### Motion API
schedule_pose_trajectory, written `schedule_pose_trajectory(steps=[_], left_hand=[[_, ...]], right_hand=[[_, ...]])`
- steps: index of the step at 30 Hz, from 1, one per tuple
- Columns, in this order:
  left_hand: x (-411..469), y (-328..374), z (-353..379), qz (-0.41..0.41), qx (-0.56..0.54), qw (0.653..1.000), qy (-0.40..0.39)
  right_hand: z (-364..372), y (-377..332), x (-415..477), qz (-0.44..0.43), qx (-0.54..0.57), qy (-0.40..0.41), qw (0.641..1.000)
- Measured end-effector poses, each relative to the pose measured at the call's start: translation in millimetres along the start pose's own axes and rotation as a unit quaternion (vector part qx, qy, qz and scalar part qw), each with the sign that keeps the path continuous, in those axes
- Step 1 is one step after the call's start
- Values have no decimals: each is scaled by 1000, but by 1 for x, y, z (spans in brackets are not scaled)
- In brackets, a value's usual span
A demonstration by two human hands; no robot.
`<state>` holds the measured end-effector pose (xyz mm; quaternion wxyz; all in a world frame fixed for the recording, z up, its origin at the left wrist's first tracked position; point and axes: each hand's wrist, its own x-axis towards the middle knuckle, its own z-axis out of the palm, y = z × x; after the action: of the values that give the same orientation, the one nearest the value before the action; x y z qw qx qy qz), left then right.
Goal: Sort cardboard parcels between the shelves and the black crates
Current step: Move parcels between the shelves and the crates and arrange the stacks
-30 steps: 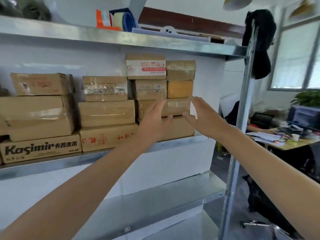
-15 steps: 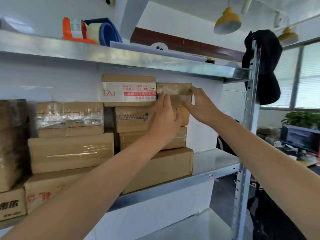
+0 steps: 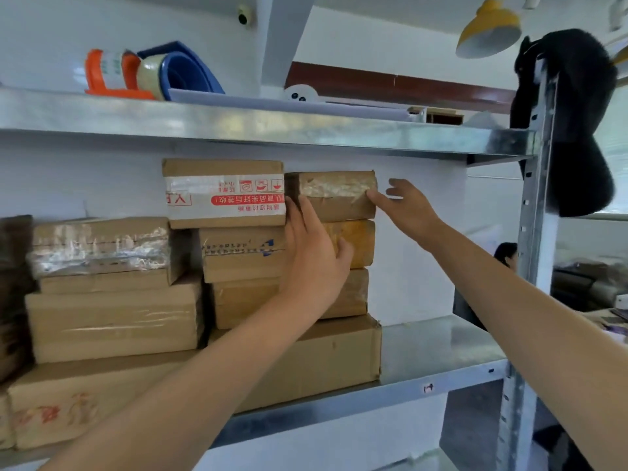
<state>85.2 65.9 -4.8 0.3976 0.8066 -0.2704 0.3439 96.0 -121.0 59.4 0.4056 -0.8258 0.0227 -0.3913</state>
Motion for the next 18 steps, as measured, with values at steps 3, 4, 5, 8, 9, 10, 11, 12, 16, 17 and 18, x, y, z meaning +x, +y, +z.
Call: schedule_pose_trajectory(steps=[3, 4, 5, 8, 9, 10, 11, 12, 16, 17, 18], left_hand=[[12, 9, 5, -51, -48, 998, -2], [17, 11, 6, -69, -70, 995, 0], [21, 14, 7, -86, -84, 993, 3], [32, 21, 9, -128, -103, 986, 15], [33, 24, 9, -127, -110, 985, 22], [31, 27, 9, -119, -112, 986, 30], [29, 29, 8, -106, -107, 988, 38], [25, 32, 8, -87, -100, 990, 46], [4, 49, 3, -20, -113, 991, 73], [-2, 54, 2, -14, -117, 990, 75], [-8, 59, 2, -10, -123, 989, 80]], right_hand=[[0, 7, 6, -23, 14, -32, 999], [0, 9, 7, -33, 9, -41, 999], [1, 11, 9, -44, 4, -50, 998], [1, 13, 9, -60, 17, -76, 995], [0, 13, 9, -63, 28, -81, 994], [-1, 13, 8, -69, 37, -81, 994], [-3, 13, 7, -78, 45, -73, 993], [-6, 14, 6, -89, 52, -59, 993], [-23, 18, -7, -120, 95, -8, 988], [-27, 20, -12, -121, 113, -4, 986], [-31, 22, -18, -121, 132, -2, 984]])
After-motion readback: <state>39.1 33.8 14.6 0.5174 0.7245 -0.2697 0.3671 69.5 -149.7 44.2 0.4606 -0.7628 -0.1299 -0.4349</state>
